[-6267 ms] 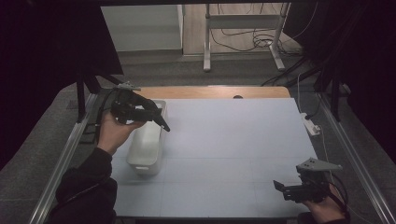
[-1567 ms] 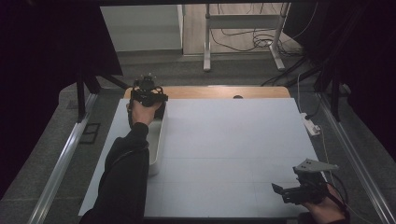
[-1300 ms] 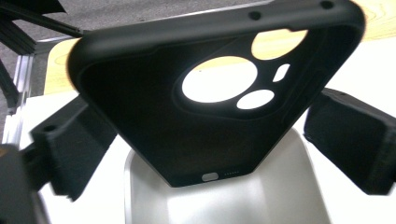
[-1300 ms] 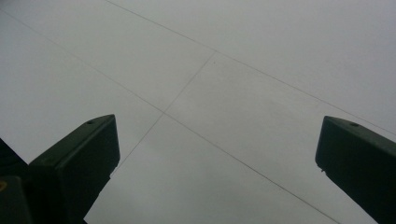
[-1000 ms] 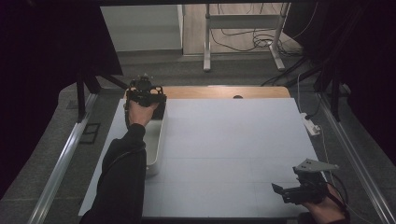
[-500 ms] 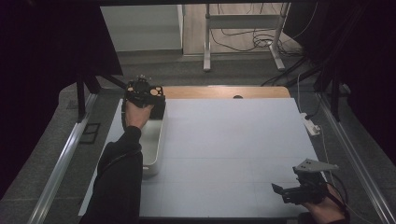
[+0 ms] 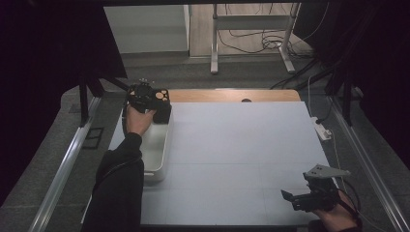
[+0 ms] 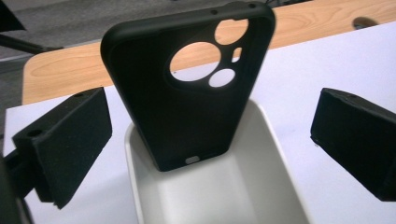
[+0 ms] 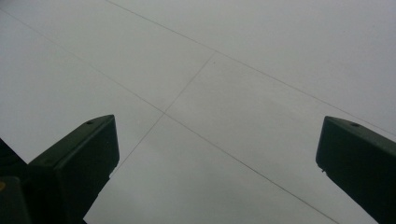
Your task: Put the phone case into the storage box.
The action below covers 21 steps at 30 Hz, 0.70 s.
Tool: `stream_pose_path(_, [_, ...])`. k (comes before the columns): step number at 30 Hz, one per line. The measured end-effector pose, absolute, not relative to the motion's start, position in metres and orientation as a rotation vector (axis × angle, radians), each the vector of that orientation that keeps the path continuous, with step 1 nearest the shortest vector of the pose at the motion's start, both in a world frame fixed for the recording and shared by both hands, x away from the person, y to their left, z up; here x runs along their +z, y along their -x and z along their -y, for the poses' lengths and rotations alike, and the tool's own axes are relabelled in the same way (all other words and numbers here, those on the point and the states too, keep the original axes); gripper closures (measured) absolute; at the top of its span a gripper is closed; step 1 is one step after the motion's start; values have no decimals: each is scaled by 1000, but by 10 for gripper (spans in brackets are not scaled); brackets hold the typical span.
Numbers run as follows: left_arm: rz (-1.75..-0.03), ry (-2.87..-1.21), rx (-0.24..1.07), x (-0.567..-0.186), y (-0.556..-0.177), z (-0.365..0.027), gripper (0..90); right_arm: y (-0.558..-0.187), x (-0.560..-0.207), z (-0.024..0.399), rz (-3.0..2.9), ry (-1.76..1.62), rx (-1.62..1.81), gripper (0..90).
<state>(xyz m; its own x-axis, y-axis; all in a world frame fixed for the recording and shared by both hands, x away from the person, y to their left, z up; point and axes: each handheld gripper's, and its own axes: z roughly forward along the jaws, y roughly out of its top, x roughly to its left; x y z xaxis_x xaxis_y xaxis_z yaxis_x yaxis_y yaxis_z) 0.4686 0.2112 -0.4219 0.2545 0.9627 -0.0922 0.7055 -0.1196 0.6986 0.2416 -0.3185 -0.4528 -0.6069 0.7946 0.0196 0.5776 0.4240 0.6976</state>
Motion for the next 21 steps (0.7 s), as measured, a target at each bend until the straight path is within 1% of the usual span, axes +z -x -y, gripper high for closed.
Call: stream_pose_path(21, [-1407, -1905, 458, -417, -447, -211, 0, -242, -453, 318, -2364, -1186, 975, 0])
